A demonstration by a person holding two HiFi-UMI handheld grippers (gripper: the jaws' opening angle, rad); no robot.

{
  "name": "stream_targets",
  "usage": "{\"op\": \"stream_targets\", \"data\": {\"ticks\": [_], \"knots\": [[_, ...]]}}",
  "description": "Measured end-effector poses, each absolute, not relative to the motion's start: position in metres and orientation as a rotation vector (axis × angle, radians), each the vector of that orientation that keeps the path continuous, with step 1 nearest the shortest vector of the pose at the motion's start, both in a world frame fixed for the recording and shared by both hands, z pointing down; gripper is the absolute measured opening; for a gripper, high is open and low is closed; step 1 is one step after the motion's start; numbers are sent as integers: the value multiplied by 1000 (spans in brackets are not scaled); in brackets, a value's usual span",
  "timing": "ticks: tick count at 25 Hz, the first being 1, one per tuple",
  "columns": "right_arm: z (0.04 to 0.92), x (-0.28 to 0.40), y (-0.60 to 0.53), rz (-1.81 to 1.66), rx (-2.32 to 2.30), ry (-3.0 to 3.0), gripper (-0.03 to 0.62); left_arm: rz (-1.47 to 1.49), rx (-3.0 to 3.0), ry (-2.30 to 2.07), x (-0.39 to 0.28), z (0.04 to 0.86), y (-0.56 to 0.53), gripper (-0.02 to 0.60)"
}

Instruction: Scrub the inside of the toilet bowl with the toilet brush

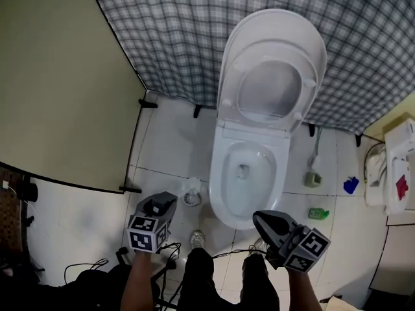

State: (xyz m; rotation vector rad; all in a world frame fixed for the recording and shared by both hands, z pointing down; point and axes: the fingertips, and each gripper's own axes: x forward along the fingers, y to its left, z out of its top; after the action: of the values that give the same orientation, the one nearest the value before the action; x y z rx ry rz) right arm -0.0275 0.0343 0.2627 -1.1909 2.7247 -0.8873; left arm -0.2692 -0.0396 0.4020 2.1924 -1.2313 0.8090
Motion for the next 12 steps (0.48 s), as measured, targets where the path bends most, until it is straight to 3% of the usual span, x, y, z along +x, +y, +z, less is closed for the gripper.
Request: {"op": "stream_targets", "data": {"ticks": [6,12], "knots": [[215,1,45,-799,-1255,2681,0,591,2349,-1208,-218,297,-38,224],[209,32,46,-769,-1342,2634,0,499,2399,-1119,-159,290,-48,224]]}}
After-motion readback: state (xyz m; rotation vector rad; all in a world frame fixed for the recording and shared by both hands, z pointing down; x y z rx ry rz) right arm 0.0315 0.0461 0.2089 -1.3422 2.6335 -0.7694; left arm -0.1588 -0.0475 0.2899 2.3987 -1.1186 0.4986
